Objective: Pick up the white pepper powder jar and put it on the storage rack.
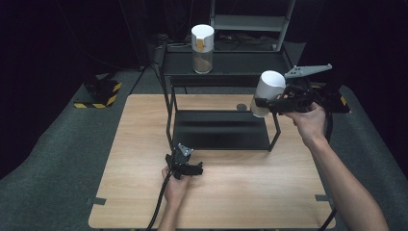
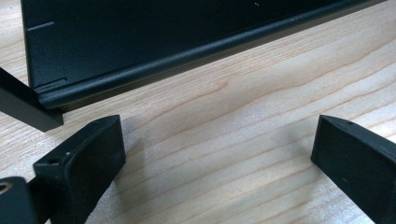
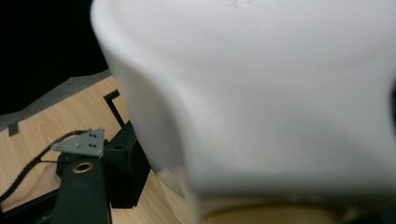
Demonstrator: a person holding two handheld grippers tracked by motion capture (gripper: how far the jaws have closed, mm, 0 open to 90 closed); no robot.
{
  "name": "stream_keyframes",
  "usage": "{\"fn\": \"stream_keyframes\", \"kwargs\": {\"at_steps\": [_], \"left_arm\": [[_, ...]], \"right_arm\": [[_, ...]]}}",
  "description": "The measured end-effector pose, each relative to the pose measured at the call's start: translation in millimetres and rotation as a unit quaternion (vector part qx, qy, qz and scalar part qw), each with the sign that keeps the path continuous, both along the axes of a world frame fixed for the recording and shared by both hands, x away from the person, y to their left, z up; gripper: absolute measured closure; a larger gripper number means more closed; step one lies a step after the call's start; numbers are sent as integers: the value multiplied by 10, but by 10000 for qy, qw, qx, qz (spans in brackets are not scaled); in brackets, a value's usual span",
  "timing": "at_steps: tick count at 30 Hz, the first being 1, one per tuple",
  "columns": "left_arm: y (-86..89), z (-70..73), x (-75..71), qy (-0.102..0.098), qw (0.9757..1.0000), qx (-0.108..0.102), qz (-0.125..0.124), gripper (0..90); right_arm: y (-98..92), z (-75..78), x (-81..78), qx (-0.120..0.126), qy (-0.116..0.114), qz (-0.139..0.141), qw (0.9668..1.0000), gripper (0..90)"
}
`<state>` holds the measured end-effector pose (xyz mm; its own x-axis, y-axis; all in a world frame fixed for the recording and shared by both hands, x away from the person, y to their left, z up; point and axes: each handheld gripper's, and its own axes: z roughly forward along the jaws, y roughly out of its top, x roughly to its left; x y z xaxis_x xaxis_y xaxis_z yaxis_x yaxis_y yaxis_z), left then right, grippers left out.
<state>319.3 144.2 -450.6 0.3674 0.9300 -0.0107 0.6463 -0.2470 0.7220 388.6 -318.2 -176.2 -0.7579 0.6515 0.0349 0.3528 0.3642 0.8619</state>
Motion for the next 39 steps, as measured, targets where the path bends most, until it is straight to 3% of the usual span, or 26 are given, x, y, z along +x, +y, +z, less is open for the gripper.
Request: {"fn": "stream_keyframes", "kwargs": {"at_steps": [10,19,33,39], "left_arm": [[-5,-1,-3,-5,10000,-3,16,28],[-5,4,-1,6,10000,17,8,28],[-5,1,-2,2,10000,-1,16,28],[-5,0,-2,-1,10000,-4,16,28]], "right_arm": [[-6,297,95,264,70,12,9996,300],[36,535,163,182,59,-38,9998,300],[190,778,366,78,121,-436,9989,300],[357,828,496,-75,180,-656,9977,300]]}}
